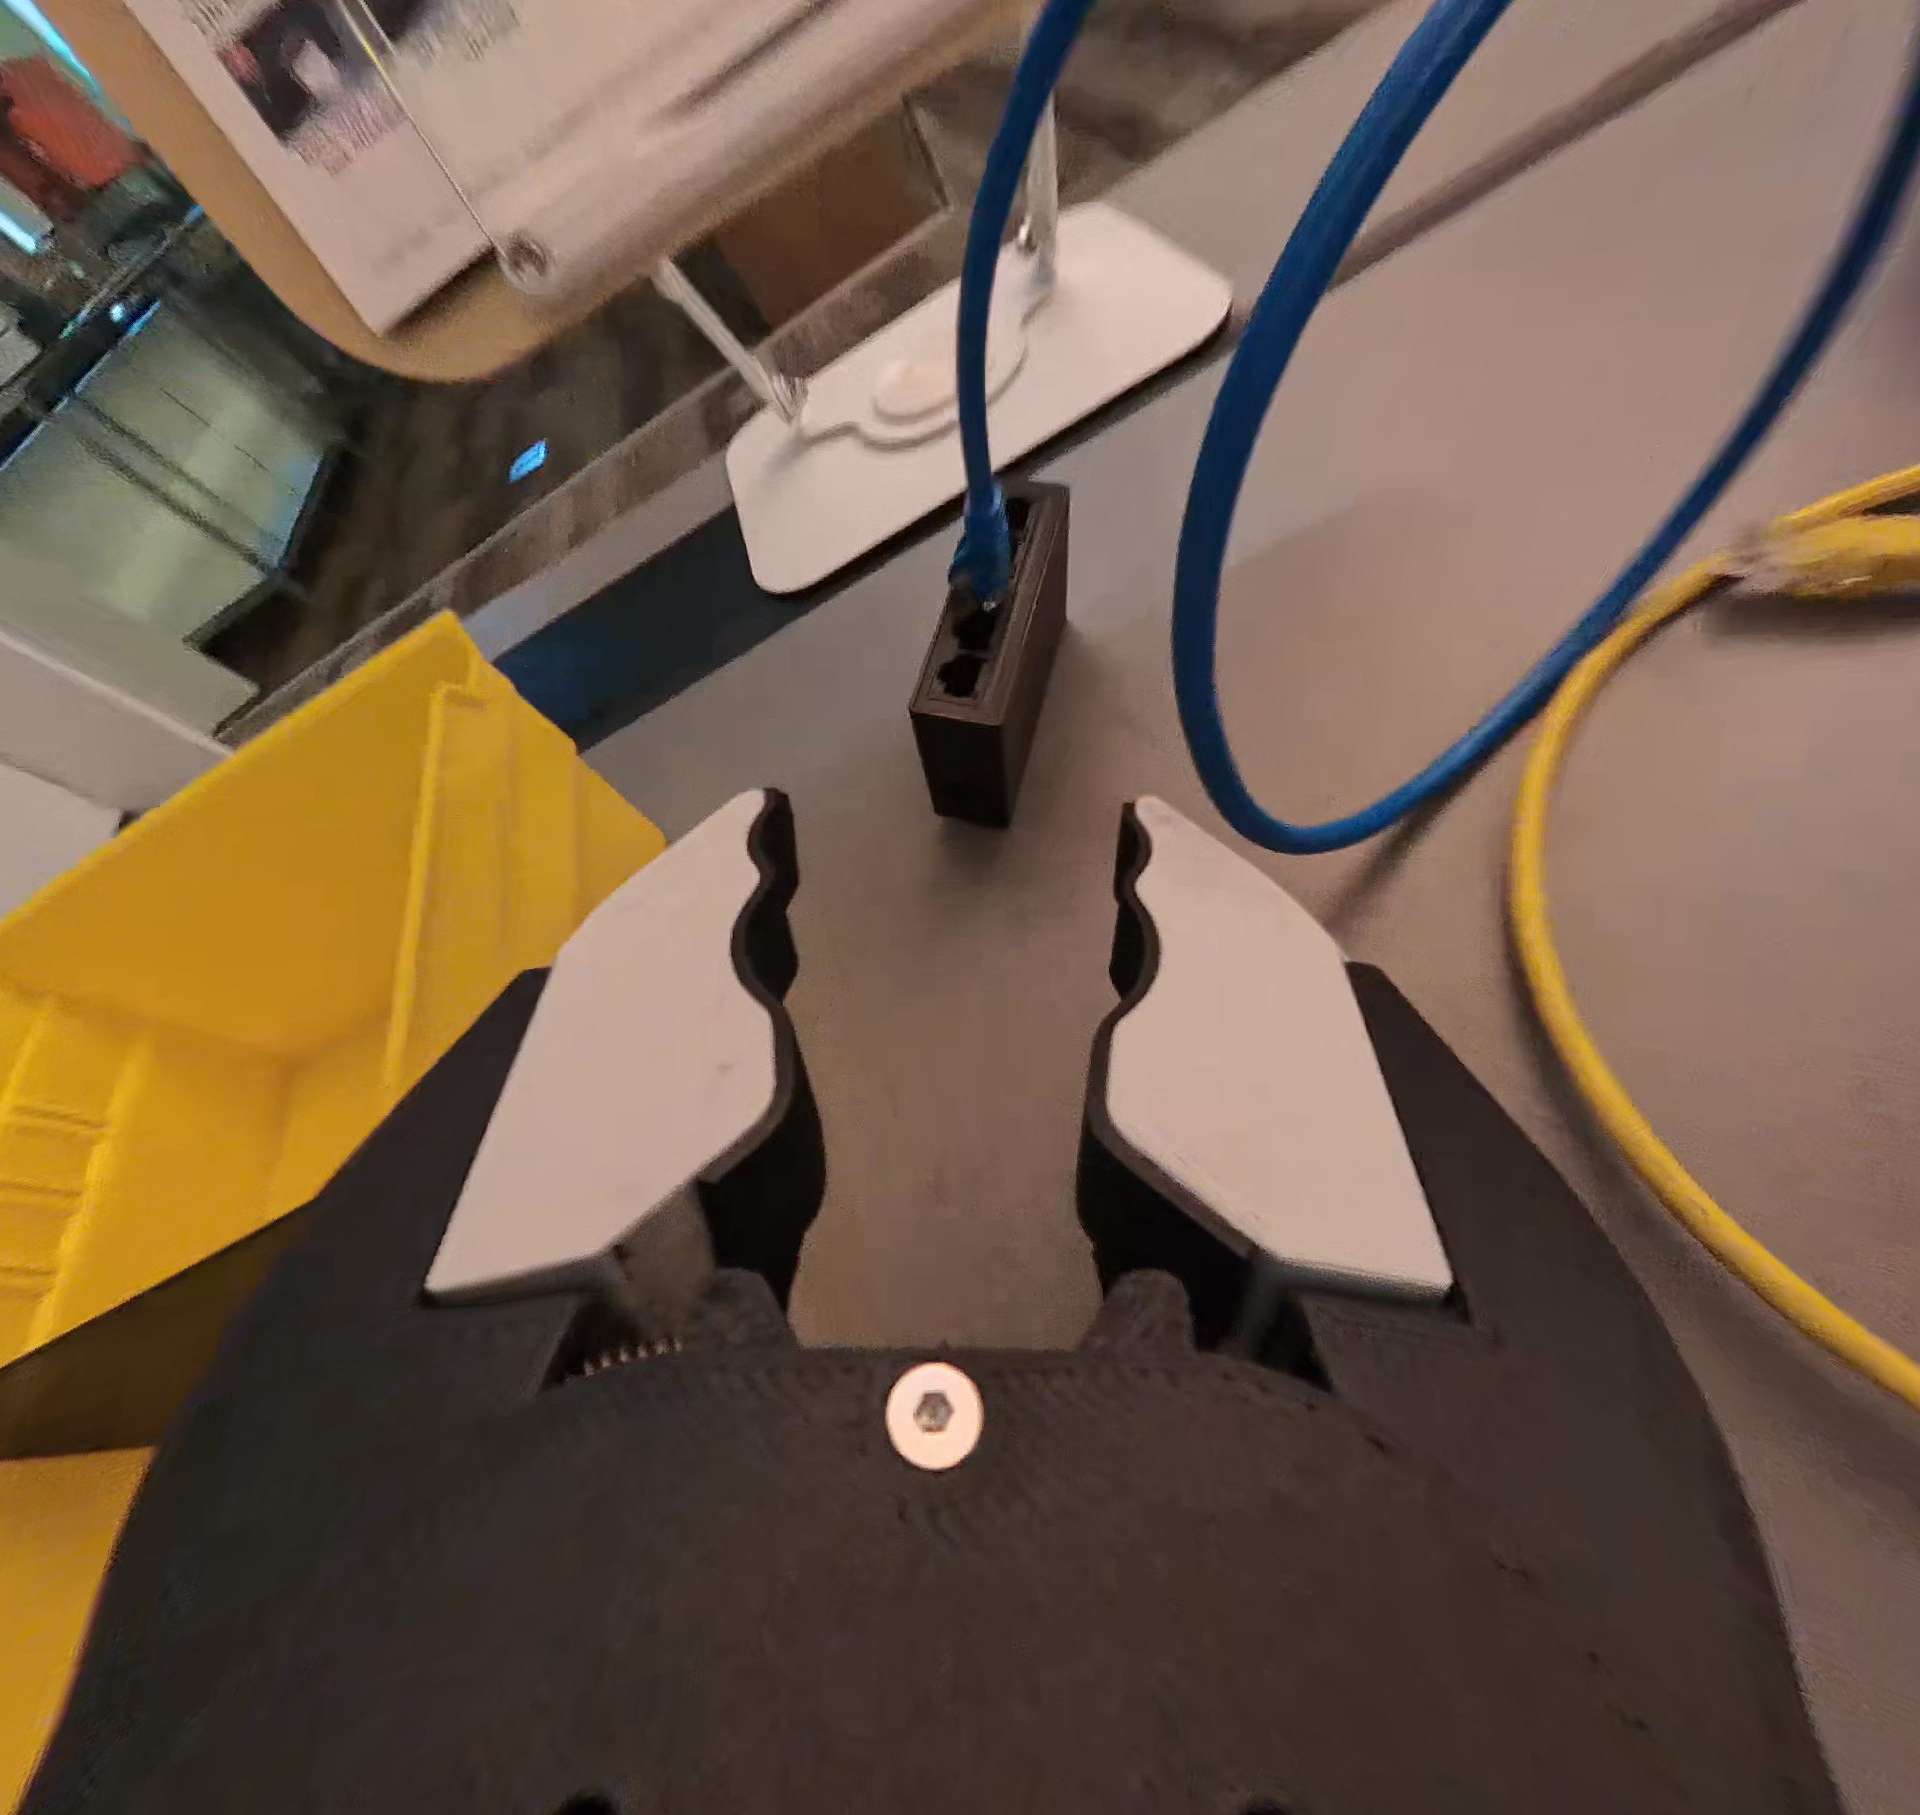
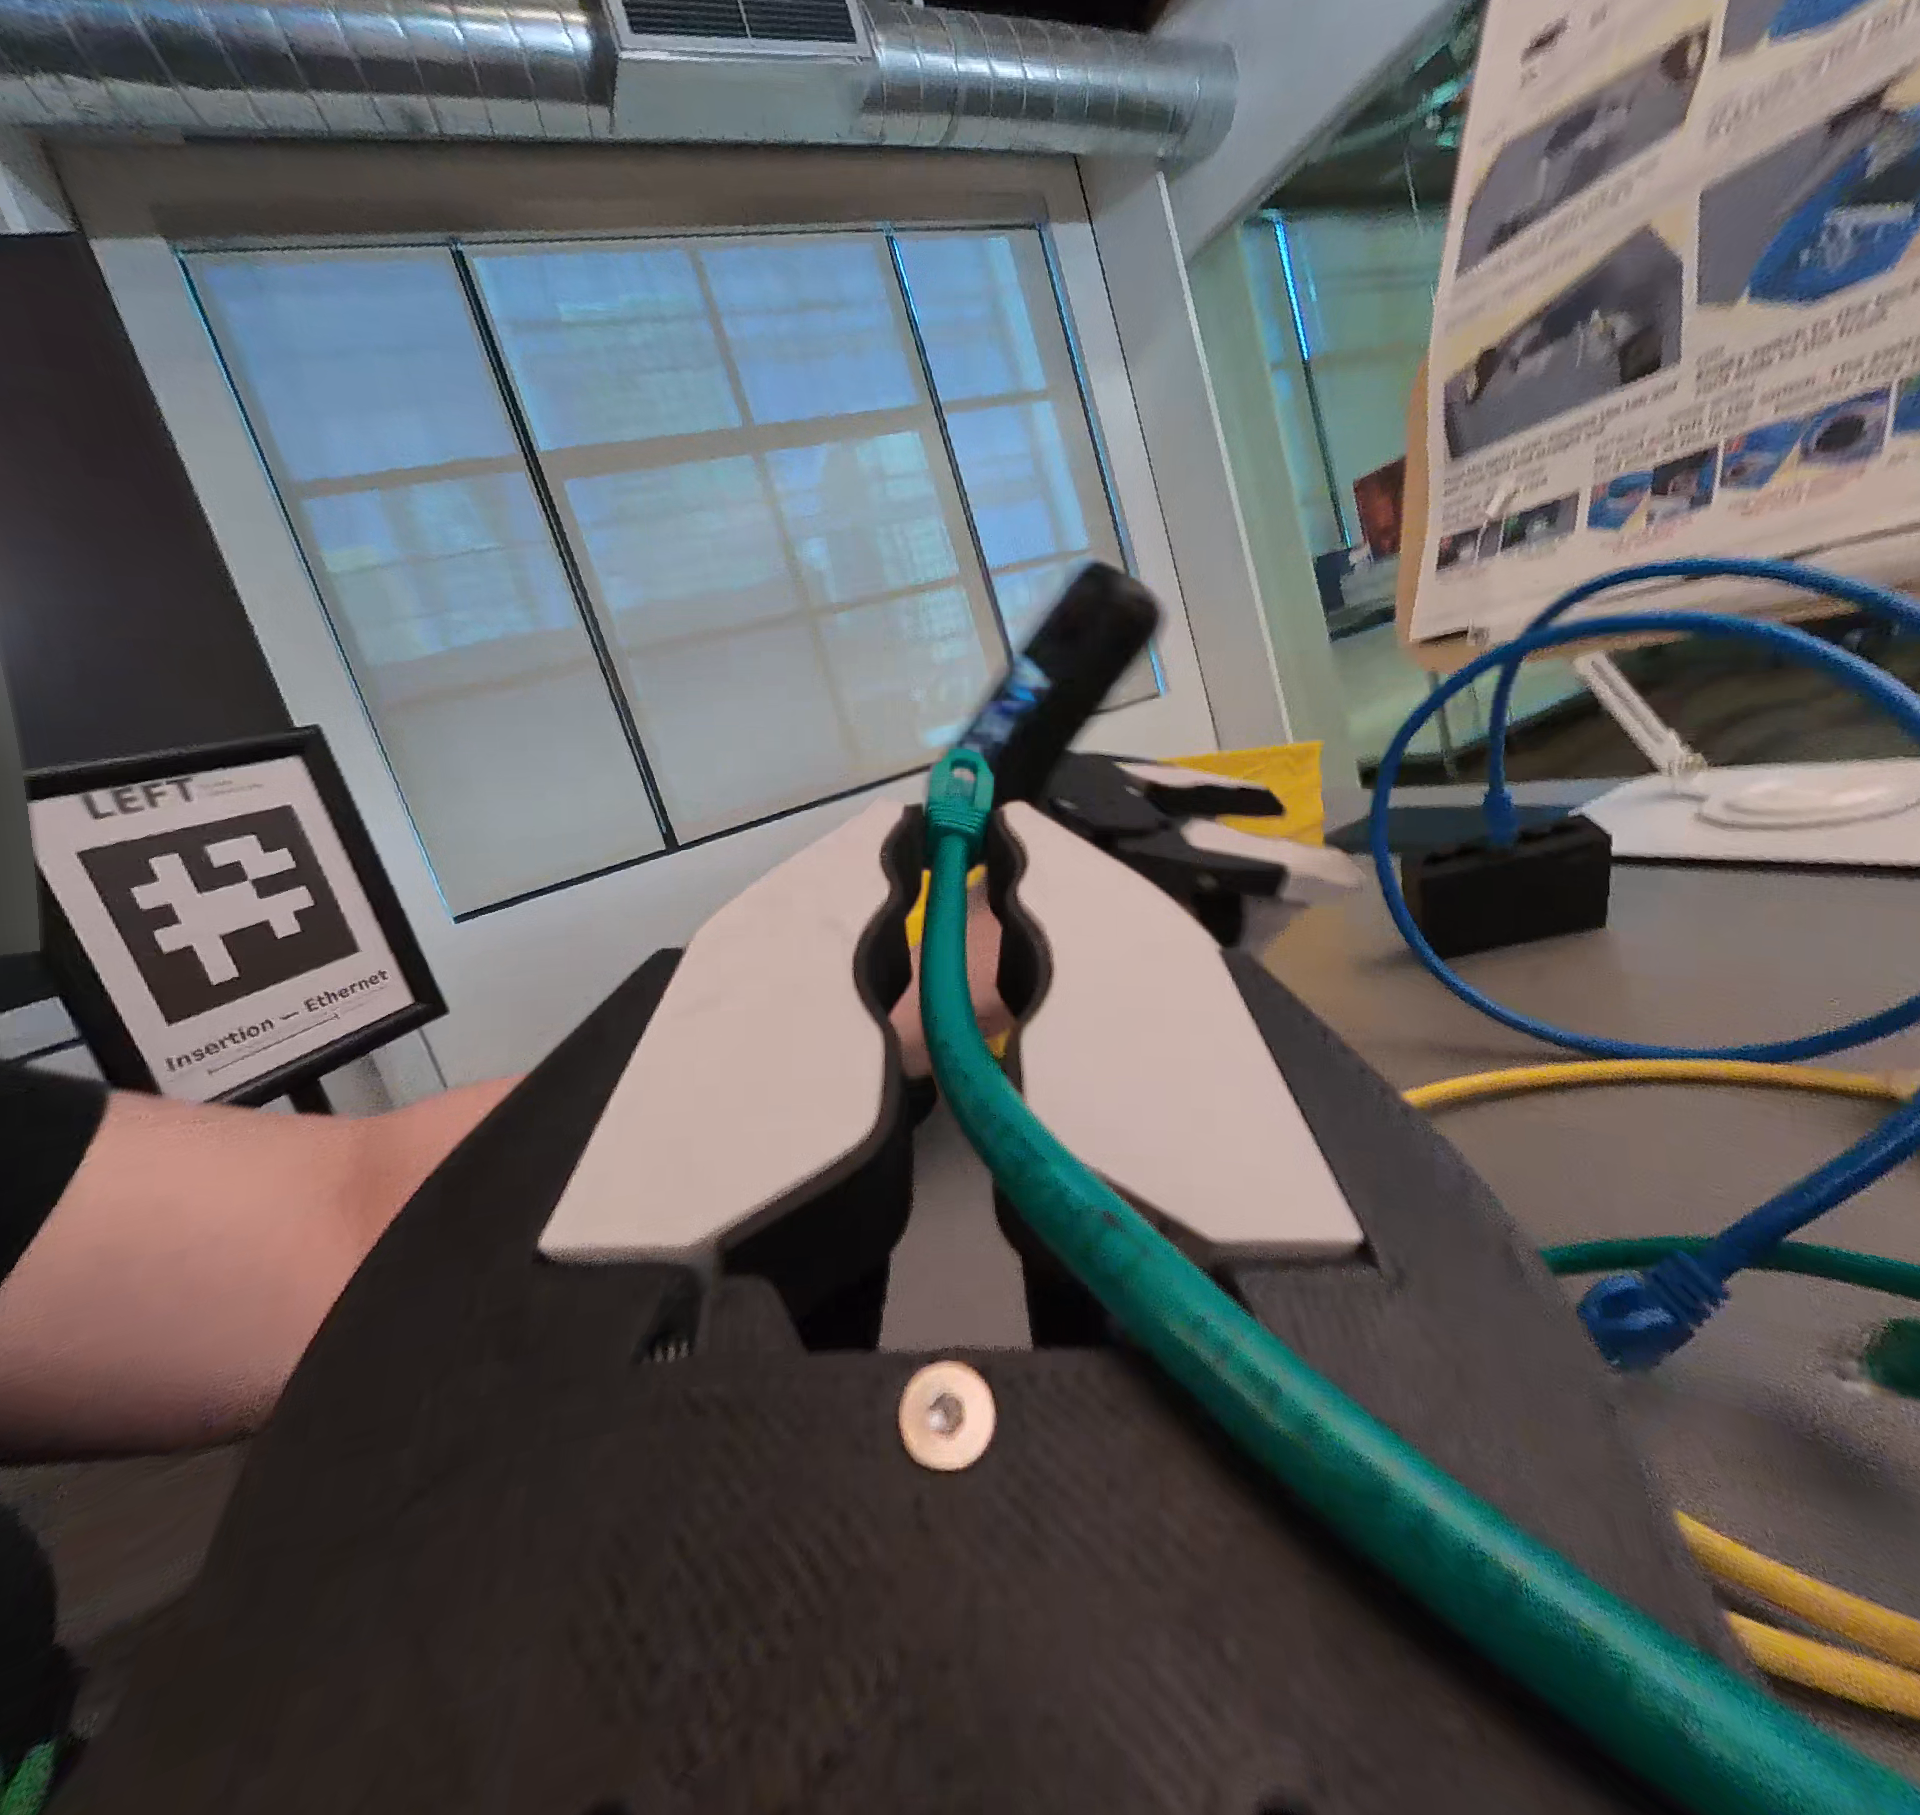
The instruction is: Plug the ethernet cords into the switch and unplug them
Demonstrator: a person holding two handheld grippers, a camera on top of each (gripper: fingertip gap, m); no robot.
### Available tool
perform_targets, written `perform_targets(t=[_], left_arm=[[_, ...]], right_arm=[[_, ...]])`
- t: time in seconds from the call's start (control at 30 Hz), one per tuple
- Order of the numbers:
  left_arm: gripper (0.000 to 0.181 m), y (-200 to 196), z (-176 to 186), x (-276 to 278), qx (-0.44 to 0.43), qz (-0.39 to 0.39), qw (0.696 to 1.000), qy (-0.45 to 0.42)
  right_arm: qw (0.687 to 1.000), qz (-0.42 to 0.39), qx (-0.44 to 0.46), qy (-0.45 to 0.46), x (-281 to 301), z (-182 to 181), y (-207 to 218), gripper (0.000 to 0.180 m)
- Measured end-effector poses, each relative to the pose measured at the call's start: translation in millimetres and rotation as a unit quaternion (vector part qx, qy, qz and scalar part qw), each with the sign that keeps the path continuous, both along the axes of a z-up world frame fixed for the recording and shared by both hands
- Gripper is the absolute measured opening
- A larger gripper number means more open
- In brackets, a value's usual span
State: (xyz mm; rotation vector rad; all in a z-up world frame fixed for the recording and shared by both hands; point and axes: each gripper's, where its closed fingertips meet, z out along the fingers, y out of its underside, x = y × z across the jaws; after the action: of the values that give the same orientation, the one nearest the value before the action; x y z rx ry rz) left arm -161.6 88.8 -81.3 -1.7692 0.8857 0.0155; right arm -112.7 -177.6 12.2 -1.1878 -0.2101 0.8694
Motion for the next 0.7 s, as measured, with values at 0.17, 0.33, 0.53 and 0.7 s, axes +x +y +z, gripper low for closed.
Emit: perform_targets(t=[0.17,0.33,0.53,0.7], left_arm=[[0.061,38,-23,10,-0.055,0.015,0.998,-0.041],[0.064,54,-46,28,-0.100,-0.037,0.994,-0.016],[0.049,72,-57,41,-0.095,-0.062,0.993,0.023],[0.029,75,-57,44,-0.084,-0.094,0.991,0.043]], right_arm=[[0.999,-0.020,0.011,-0.022,9,-3,-11,0.012],[1.000,0.001,0.004,-0.022,10,-8,-10,0.012],[0.999,0.035,-0.007,-0.019,0,-11,-11,0.012],[0.999,0.034,-0.020,-0.023,2,-15,-7,0.012]])
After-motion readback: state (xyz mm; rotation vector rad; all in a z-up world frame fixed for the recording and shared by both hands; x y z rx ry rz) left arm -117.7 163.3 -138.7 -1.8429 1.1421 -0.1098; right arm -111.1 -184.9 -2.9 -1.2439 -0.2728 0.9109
